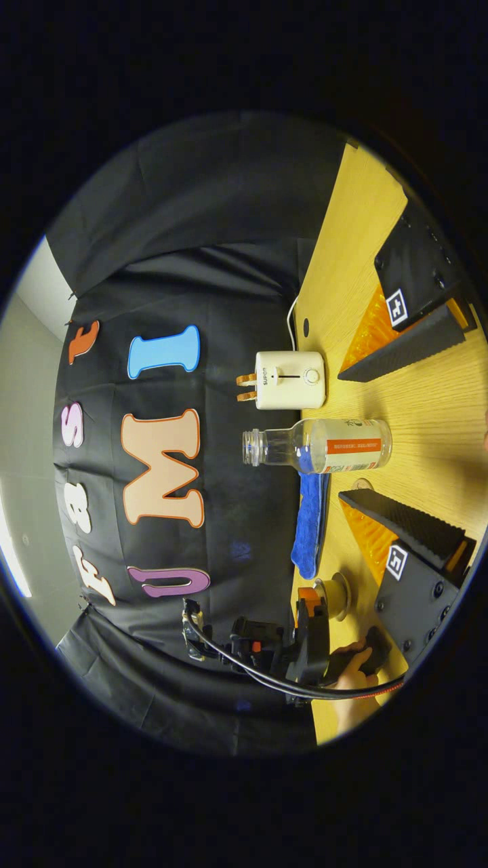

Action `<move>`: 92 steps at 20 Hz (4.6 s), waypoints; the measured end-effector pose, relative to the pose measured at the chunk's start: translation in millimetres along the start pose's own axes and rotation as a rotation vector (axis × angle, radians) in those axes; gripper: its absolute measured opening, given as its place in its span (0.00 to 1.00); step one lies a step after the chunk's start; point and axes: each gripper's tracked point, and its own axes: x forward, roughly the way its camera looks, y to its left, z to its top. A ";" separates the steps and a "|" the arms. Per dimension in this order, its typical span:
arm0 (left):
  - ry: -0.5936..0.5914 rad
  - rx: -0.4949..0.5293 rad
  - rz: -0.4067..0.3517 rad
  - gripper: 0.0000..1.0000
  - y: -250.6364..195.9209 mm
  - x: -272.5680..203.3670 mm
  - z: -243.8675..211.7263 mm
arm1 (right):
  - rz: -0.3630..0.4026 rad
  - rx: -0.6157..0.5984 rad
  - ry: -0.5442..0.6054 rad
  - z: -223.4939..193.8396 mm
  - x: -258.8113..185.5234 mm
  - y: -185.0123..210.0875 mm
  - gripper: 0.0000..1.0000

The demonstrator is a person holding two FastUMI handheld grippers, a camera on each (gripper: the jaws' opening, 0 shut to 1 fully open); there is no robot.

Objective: Open the teacup lid with one hand, grasp the water bottle and pour water into the teacup with the other hand; after pouring, place the water bottle on the coaster and then close the teacup lid.

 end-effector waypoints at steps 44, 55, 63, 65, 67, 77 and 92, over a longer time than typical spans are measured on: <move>-0.148 -0.041 -0.160 0.22 50.9 -178.5 -3.8 | -0.027 -0.003 0.000 -7.8 128.0 13.2 0.86; -0.147 -0.033 -0.257 0.22 53.8 -176.0 -4.7 | -0.009 -0.058 0.004 -4.1 119.5 19.8 0.67; -0.148 -0.037 -0.257 0.22 79.5 -171.4 -4.4 | 0.059 -0.458 -0.051 20.9 116.6 67.5 0.67; -0.146 -0.035 -0.274 0.22 78.0 -170.9 -5.3 | 0.097 -0.595 -0.056 27.2 118.1 91.2 0.67; -0.146 -0.036 -0.284 0.22 80.6 -171.6 -5.0 | 0.133 -0.751 -0.064 26.7 122.0 117.1 0.66; -0.150 -0.036 -0.272 0.22 96.8 -169.7 -5.3 | 0.225 -1.329 -0.034 -33.2 143.0 182.6 0.66; -0.152 -0.038 -0.270 0.22 102.4 -170.1 -5.6 | 0.241 -1.687 -0.114 -34.2 135.8 203.8 0.65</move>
